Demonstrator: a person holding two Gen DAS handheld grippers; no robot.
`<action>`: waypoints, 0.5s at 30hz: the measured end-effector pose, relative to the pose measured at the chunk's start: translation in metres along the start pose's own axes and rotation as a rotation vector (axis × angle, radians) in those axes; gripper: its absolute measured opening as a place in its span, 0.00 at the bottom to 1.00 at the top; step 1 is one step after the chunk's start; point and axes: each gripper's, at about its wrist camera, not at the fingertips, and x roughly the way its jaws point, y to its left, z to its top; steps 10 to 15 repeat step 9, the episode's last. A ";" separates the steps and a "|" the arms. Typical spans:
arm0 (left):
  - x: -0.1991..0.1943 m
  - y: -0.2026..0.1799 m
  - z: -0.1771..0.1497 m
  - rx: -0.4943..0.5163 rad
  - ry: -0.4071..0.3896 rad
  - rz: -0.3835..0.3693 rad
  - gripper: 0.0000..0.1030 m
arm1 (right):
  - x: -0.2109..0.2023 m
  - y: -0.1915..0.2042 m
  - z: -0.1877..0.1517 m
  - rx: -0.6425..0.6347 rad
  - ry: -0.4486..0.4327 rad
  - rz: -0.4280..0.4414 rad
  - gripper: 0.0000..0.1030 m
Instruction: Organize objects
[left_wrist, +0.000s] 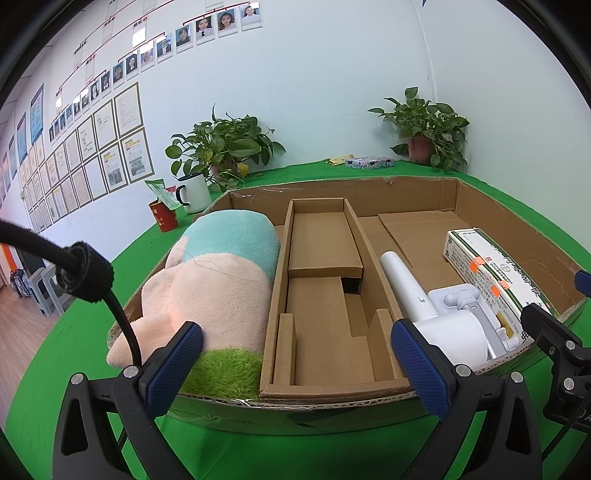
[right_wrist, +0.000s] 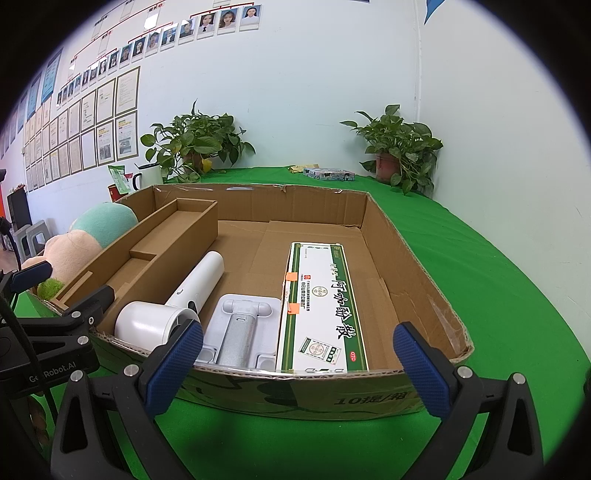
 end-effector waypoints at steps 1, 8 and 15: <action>0.000 0.001 0.000 -0.002 0.000 -0.003 1.00 | 0.000 0.000 0.000 0.000 0.000 0.000 0.99; 0.000 -0.001 0.000 0.006 -0.002 0.009 1.00 | 0.000 0.000 0.000 0.000 0.000 0.000 0.99; 0.000 -0.001 0.000 0.007 -0.001 0.009 1.00 | 0.000 0.000 0.000 0.000 0.000 0.000 0.99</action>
